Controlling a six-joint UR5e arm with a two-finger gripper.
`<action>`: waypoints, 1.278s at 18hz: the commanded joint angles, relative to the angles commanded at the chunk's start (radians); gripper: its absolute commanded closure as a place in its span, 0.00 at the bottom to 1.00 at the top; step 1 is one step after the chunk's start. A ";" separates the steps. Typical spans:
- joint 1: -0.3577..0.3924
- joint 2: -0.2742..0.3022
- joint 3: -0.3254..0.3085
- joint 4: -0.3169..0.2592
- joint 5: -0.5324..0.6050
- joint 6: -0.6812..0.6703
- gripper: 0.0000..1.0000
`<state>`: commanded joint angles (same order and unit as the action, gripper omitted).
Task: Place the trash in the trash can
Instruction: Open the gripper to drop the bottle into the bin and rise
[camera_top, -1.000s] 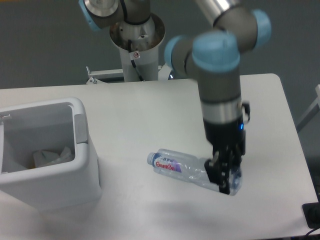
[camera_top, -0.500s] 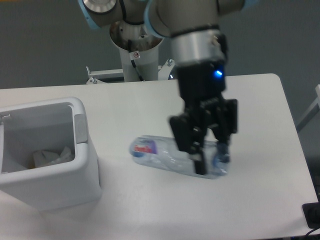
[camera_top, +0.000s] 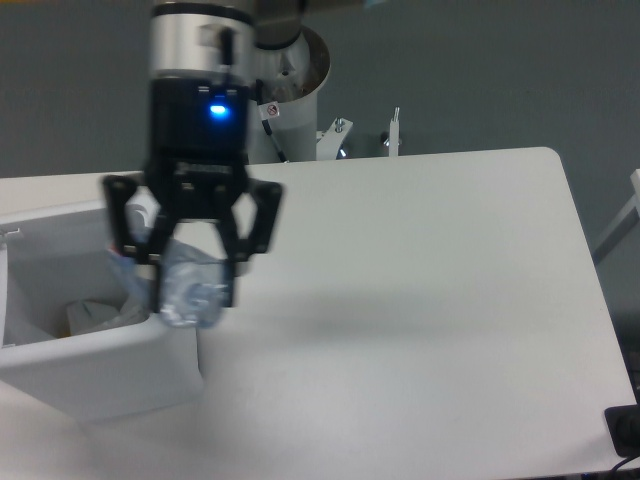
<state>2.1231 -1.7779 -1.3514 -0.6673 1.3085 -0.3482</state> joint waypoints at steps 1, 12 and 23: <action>-0.005 -0.003 -0.006 0.002 0.000 0.003 0.45; -0.035 -0.022 -0.031 0.002 0.000 0.077 0.00; 0.268 0.057 -0.104 -0.015 0.166 0.326 0.00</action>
<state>2.3911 -1.7212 -1.4556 -0.6826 1.4741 -0.0222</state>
